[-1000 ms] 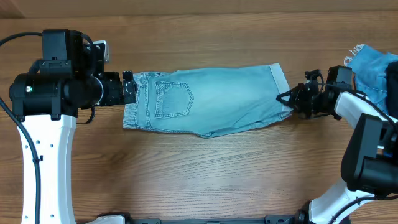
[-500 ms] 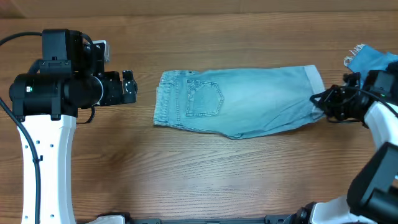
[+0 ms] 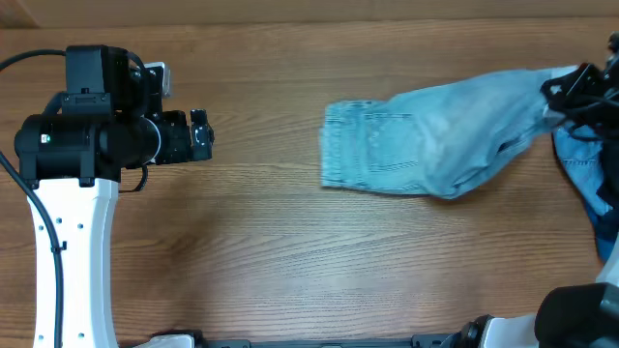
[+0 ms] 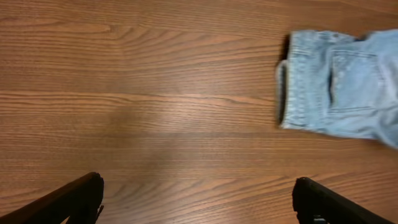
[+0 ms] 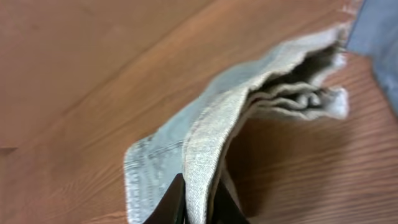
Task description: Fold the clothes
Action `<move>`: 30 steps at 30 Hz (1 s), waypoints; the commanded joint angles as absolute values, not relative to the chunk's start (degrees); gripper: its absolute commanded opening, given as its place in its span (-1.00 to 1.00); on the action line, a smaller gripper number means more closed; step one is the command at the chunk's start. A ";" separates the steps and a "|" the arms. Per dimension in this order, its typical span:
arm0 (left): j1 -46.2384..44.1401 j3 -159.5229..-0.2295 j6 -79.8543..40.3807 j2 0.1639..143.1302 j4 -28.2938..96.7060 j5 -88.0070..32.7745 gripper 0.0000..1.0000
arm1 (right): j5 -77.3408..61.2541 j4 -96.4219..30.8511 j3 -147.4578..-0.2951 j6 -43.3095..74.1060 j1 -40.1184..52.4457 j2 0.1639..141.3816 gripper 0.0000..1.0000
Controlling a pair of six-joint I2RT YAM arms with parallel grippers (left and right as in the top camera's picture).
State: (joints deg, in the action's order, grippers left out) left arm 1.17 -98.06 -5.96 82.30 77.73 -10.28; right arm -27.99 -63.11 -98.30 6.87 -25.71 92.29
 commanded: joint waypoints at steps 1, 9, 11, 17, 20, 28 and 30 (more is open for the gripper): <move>1.37 -98.08 -5.32 82.39 77.47 -10.13 1.00 | -28.10 -64.99 -103.18 2.81 -22.96 90.11 -0.92; 1.37 -98.08 -5.30 82.39 77.54 -10.09 1.00 | -9.43 -72.14 -102.69 -0.67 -7.84 90.67 -0.92; 1.37 -98.08 -5.30 82.39 77.54 -10.09 1.00 | -8.36 -72.86 -102.69 -0.67 -5.67 90.72 -0.92; 1.37 -98.08 -5.30 82.39 77.54 -10.09 1.00 | -7.68 -74.96 -100.62 -0.69 -1.06 93.91 -0.92; 1.37 -98.08 -5.30 82.39 77.54 -10.09 1.00 | -7.55 -73.38 -98.32 -0.67 1.34 97.38 -0.92; 1.37 -98.08 -5.30 82.39 77.54 -10.09 1.00 | -7.86 -68.27 -98.19 1.72 9.39 107.44 -0.92; 1.37 -98.08 -5.30 82.39 77.54 -10.09 1.00 | -8.47 -67.24 -98.19 1.74 11.31 108.97 -0.92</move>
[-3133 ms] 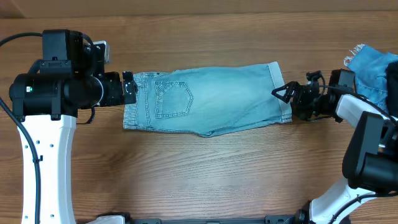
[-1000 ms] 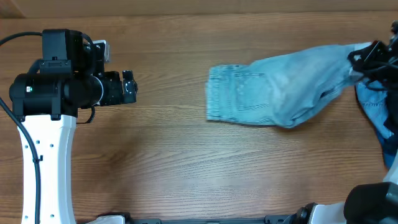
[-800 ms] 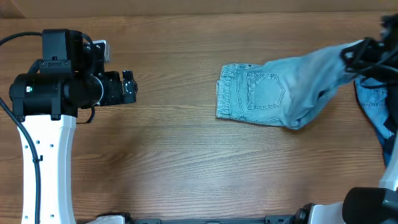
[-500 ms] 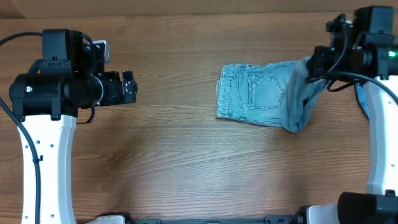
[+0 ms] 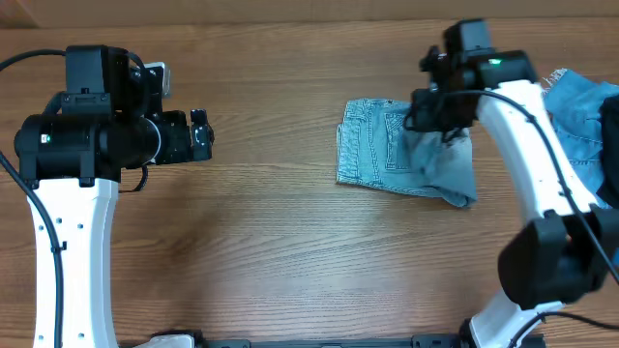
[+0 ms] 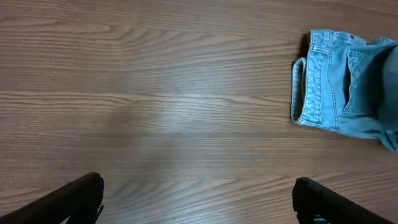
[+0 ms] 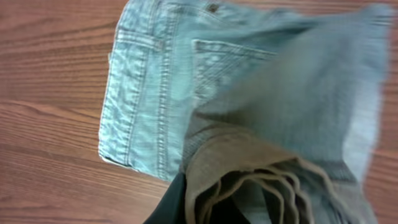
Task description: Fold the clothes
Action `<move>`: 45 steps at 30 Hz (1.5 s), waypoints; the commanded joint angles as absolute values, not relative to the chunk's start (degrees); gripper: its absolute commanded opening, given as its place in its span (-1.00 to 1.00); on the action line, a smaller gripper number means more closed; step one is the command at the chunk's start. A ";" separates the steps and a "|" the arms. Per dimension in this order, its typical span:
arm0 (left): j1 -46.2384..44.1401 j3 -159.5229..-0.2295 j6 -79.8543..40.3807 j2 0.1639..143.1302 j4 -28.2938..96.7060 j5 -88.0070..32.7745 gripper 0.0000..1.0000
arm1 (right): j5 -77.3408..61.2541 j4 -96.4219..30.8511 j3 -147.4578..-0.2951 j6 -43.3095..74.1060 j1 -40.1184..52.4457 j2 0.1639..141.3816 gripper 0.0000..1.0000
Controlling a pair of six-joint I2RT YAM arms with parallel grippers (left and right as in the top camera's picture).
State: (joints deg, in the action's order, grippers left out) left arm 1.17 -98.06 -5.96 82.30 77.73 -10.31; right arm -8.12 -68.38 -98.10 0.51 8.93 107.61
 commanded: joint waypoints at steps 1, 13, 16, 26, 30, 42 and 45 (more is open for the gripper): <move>1.37 -98.08 -5.30 82.39 77.54 -10.09 1.00 | -8.78 -66.61 -98.19 1.85 12.40 109.69 -0.92; 1.37 -98.08 -5.30 82.39 77.54 -10.09 1.00 | -9.08 -60.34 -98.19 4.75 21.37 115.66 -0.42; 1.37 -98.08 -5.30 82.39 77.54 -10.09 1.00 | -9.08 -60.97 -98.21 4.73 22.17 115.63 0.14; 1.37 -98.08 -5.30 82.39 77.54 -10.07 1.00 | -8.80 -64.34 -98.21 7.29 21.43 114.21 0.29; 1.37 -98.08 -5.30 82.39 77.54 -10.09 1.00 | -10.92 -61.04 -98.21 12.73 16.64 111.26 0.47; 1.37 -98.08 -5.30 82.39 77.54 -10.09 1.00 | -16.36 -63.59 -98.17 15.05 2.07 113.93 -0.87; 1.37 -98.08 -5.30 82.39 77.54 -10.09 1.00 | -12.64 -64.82 -97.91 15.68 2.07 117.08 -0.92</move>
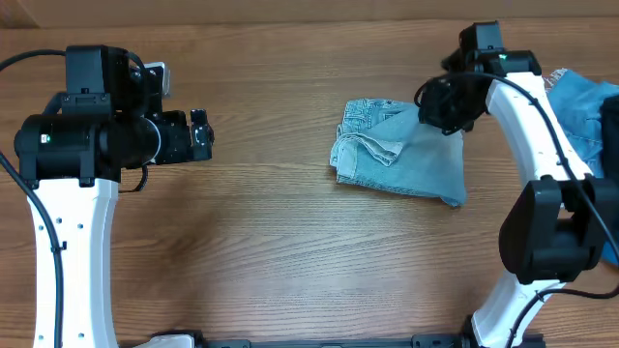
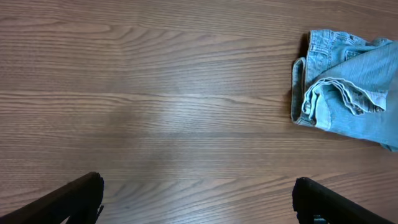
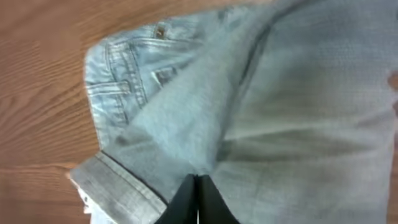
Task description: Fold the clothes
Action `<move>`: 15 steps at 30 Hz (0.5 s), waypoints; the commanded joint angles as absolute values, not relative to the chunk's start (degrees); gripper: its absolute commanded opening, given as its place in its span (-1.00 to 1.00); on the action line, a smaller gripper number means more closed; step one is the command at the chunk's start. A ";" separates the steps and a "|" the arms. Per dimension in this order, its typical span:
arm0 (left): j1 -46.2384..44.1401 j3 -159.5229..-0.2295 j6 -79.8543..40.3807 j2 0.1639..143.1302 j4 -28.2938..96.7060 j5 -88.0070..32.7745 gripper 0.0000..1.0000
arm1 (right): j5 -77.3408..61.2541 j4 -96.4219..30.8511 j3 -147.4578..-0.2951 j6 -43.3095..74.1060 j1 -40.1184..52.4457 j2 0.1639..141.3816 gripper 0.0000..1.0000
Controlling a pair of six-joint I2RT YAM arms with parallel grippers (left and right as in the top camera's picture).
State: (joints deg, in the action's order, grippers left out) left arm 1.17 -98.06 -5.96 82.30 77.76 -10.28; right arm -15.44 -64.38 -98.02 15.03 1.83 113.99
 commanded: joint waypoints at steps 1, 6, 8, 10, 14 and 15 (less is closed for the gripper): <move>1.37 -98.08 -5.30 82.39 77.54 -10.09 1.00 | -11.44 -64.99 -97.69 17.30 2.00 118.30 -0.92; 1.37 -98.08 -5.30 82.39 77.54 -10.07 1.00 | -10.59 -64.73 -95.18 18.09 -0.12 120.57 -0.92; 1.37 -98.08 -5.30 82.39 77.54 -10.09 1.00 | -11.03 -63.68 -92.25 17.93 -0.23 120.57 -0.92; 1.37 -98.08 -5.30 82.39 77.54 -10.07 1.00 | -12.95 -61.82 -89.41 17.56 0.25 120.57 -0.92; 1.37 -98.08 -5.30 82.39 77.54 -10.09 1.00 | -21.43 -53.39 -82.65 15.88 2.04 120.57 -0.92; 1.37 -98.08 -5.30 82.39 77.54 -10.07 1.00 | -23.73 -51.46 -81.95 14.70 2.50 120.57 -0.92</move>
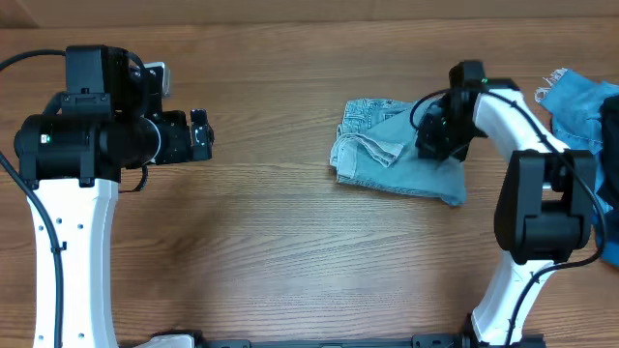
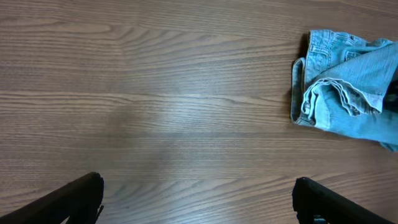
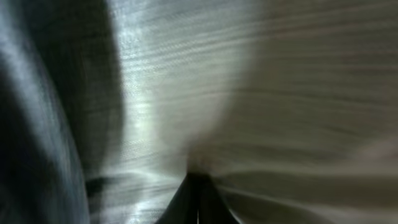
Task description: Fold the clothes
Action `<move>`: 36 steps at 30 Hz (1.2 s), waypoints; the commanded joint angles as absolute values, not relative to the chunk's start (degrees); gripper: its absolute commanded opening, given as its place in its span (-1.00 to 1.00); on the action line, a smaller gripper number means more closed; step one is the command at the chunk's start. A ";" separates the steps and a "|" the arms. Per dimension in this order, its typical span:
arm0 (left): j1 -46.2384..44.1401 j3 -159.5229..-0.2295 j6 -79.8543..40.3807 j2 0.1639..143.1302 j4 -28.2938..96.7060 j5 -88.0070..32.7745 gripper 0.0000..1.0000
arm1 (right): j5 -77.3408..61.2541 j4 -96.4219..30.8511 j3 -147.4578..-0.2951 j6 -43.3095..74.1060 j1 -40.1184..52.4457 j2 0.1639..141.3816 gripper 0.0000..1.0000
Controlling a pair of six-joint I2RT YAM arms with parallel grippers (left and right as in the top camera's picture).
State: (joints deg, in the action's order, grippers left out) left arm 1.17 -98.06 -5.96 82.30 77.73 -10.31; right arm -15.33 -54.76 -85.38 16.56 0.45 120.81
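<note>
Light blue jeans (image 1: pixel 387 162) lie folded on the wooden table, with a turned-over hem near their left end; they also show at the upper right of the left wrist view as jeans (image 2: pixel 345 93). My right gripper (image 1: pixel 433 137) is down on the right part of the jeans. Up close, this gripper (image 3: pixel 199 179) is shut, its tips pressed into the denim (image 3: pixel 155 93), with creases running to the tips. Nothing shows between the fingers. My left gripper (image 1: pixel 201 134) hovers far to the left, open and empty, its fingers (image 2: pixel 74 196) over bare wood.
More blue clothing (image 1: pixel 585 106) lies in a heap at the table's right edge, behind the right arm. The wooden table (image 1: pixel 271 251) stretches between the left arm and the jeans.
My right gripper was above the upper right of the folded jeans and is now lower, down on the denim near their right middle. The jeans and the left arm have not shifted.
My right gripper first held the jeans' leg end lifted at the far right. Then it had that end over the waist part, doubling the jeans. Later the fold lay flat with the gripper shut above it, and now the gripper presses on the cloth.
</note>
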 commanded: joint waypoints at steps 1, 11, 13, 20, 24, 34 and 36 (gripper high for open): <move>1.37 -98.08 -5.30 82.39 77.54 -10.07 1.00 | -25.89 -49.87 -81.71 13.58 2.98 120.57 -0.92; 1.37 -98.08 -5.30 82.39 77.54 -10.09 1.00 | -42.15 -35.99 -86.06 11.51 4.75 119.04 -0.92; 1.37 -98.08 -5.30 82.39 77.54 -10.07 1.00 | -45.52 -33.52 -88.40 11.53 4.75 117.99 -0.92; 1.37 -98.08 -5.30 82.39 77.54 -10.09 1.00 | -42.63 -32.91 -93.34 13.21 4.54 116.55 -0.92; 1.37 -98.08 -5.30 82.39 77.54 -10.07 1.00 | -32.75 -46.78 -93.41 14.90 4.01 116.46 -0.92; 1.37 -98.08 -5.30 82.39 77.54 -10.09 1.00 | -13.54 -62.35 -84.51 15.05 5.78 116.55 -0.92; 1.37 -98.08 -5.30 82.39 77.54 -10.09 1.00 | -13.54 -59.37 -80.86 15.27 5.78 116.71 -0.92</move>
State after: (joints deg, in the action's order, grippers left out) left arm 1.17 -98.04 -5.96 82.30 77.76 -10.31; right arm -16.62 -61.60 -85.32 14.81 5.41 118.02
